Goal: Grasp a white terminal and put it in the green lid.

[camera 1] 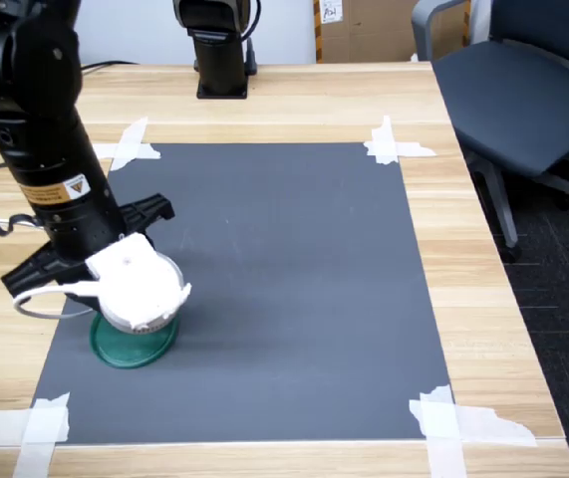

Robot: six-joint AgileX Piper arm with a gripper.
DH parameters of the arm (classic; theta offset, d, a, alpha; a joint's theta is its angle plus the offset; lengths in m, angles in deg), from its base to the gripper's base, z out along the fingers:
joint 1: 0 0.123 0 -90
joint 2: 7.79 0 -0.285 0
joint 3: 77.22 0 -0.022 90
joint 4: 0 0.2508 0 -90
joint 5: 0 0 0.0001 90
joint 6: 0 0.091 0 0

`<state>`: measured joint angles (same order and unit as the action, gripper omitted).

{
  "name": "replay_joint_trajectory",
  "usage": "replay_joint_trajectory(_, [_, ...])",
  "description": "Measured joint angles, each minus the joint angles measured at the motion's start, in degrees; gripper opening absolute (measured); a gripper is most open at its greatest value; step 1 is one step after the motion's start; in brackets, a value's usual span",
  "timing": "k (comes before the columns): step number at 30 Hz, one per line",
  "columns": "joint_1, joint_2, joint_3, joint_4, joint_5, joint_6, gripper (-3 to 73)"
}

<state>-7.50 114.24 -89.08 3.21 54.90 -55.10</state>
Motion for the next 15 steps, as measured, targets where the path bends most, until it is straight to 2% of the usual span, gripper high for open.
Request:
replay_joint_trajectory(3, [0.7, 0.9, -0.1, -1.6, 0.7, 0.0, 34.9])
replay_joint_trajectory(9, [1.0, 2.0, -0.2, -2.2, 0.8, -1.2, 35.3])
replay_joint_trajectory(15, [1.0, 2.1, -0.2, -2.4, -2.0, -1.0, 46.6])
